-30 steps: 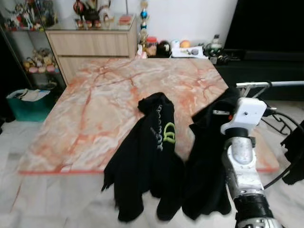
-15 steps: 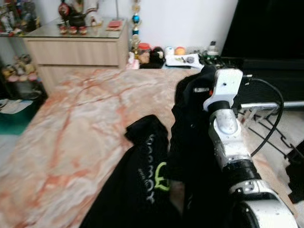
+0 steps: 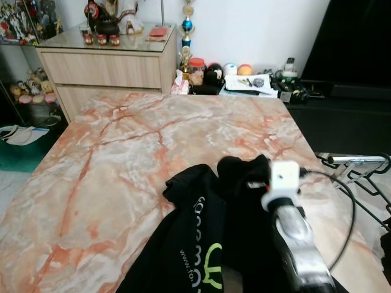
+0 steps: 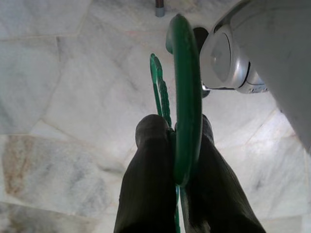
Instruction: Hang hanger
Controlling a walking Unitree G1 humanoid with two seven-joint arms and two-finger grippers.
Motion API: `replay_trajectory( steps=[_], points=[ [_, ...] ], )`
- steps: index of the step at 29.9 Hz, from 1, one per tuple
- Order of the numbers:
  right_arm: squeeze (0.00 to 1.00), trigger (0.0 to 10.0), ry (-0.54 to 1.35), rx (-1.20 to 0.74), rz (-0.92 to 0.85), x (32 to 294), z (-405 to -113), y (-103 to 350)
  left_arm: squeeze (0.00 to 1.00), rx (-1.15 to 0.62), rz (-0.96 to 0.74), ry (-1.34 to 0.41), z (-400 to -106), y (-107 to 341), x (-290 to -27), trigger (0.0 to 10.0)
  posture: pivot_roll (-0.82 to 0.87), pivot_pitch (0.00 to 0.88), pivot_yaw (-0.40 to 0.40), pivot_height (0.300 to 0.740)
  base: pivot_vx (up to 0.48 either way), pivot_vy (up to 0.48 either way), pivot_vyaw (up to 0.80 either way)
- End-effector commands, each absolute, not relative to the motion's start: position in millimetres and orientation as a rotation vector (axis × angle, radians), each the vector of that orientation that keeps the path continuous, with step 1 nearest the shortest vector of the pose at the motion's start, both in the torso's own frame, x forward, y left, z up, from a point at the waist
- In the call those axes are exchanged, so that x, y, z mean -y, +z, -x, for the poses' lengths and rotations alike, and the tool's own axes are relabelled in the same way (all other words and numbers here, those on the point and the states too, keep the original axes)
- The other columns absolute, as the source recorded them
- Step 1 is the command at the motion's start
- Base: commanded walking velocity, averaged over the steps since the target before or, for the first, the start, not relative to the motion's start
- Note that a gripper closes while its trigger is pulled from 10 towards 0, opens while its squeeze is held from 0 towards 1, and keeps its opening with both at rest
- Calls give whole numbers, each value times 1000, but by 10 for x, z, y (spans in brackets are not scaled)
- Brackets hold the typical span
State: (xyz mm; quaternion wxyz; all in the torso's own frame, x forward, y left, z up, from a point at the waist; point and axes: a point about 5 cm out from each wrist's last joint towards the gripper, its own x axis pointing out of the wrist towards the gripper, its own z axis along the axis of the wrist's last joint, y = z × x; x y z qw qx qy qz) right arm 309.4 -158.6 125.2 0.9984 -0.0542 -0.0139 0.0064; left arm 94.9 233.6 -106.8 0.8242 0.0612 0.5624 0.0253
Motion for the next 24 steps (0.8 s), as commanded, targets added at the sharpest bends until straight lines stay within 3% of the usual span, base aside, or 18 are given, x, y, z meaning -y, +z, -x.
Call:
replay_trajectory(
  steps=[1, 8, 18, 19, 20, 21, 23, 24],
  points=[
    [1000, 10000, -16, 24, 117, 1652, -3038, 1268, 0, -1206, -155, 53, -892, -1050, -2451, 10000, 126, 0, -16, 740, 0, 0, 0],
    [1000, 10000, -19, -84, 112, 1666, -2838, 1138, 0, -1222, -187, 51, -789, -997, -2681, 10000, 123, 0, -15, 740, 0, 0, 0],
    [1000, 10000, 9, -120, 115, 1583, -2824, 1118, 0, -1199, -176, 44, -902, -979, -2663, 10000, 135, 0, -22, 740, 0, 0, 0],
    [227, 10000, 8, -123, 116, 1581, -2827, 1121, 0, -1198, -177, 47, -909, -964, -2702, 10000, 135, 0, -23, 740, 0, 0, 0],
    [227, 10000, 7, -125, 117, 1581, -2829, 1120, 0, -1197, -177, 49, -911, -958, -2719, 10000, 135, 0, -23, 740, 0, 0, 0],
    [125, 10000, 6, -126, 117, 1582, -2830, 1120, 0, -1196, -176, 51, -912, -951, -2736, 10000, 136, 0, -24, 740, 0, 0, 0],
    [157, 10000, 15, -124, 101, 1565, -2826, 1133, 0, -1196, -171, 45, -916, -974, -2669, 10000, 136, 0, -25, 740, 0, 0, 0],
    [1000, 10000, 19, -123, 97, 1556, -2823, 1137, 0, -1196, -169, 42, -917, -984, -2640, 10000, 136, 0, -25, 740, 0, 0, 0]
  ],
)
